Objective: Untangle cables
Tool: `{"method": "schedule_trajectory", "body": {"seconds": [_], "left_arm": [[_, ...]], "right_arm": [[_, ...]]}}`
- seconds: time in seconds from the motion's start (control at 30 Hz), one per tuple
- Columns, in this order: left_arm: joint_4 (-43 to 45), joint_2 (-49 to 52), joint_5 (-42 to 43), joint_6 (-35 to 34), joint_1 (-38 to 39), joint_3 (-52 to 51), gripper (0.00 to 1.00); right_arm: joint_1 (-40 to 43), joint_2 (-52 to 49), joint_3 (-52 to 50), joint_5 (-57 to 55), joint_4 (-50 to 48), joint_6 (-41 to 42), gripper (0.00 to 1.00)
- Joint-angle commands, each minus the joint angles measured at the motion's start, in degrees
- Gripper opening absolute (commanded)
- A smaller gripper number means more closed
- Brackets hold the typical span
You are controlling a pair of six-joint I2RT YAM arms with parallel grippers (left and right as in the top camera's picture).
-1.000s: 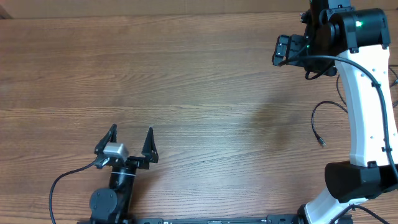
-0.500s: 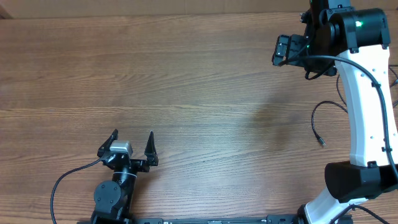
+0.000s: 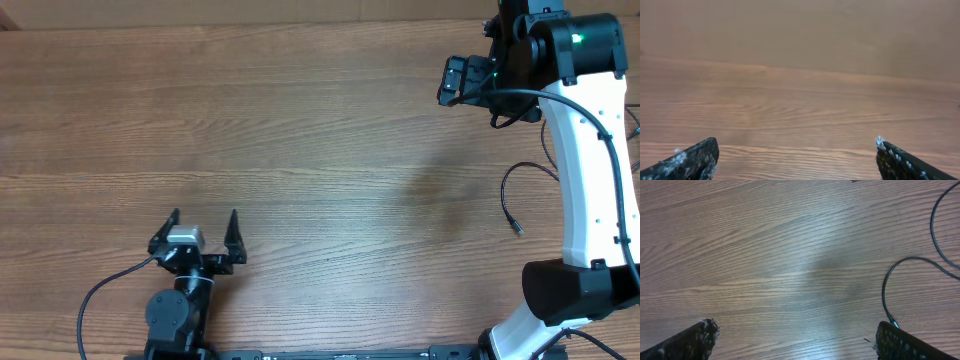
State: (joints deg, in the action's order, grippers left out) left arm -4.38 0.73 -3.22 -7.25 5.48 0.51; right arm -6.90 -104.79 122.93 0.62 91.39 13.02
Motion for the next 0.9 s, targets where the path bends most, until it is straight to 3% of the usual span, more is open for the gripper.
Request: {"method": "schedule_trajectory", "body": {"seconds": [0.0, 0.87], "left_arm": [[-0.15, -0.57, 0.72, 1.66, -3.48, -0.22, 1.0], [0.07, -0.52, 0.7, 3.63, -4.0, -0.22, 1.0]], "right_arm": [[-0.22, 0.31, 0.11, -0.39, -0.2, -0.39, 1.0], [-0.22, 0.31, 0.11, -0.39, -0.2, -0.39, 1.0]]}}
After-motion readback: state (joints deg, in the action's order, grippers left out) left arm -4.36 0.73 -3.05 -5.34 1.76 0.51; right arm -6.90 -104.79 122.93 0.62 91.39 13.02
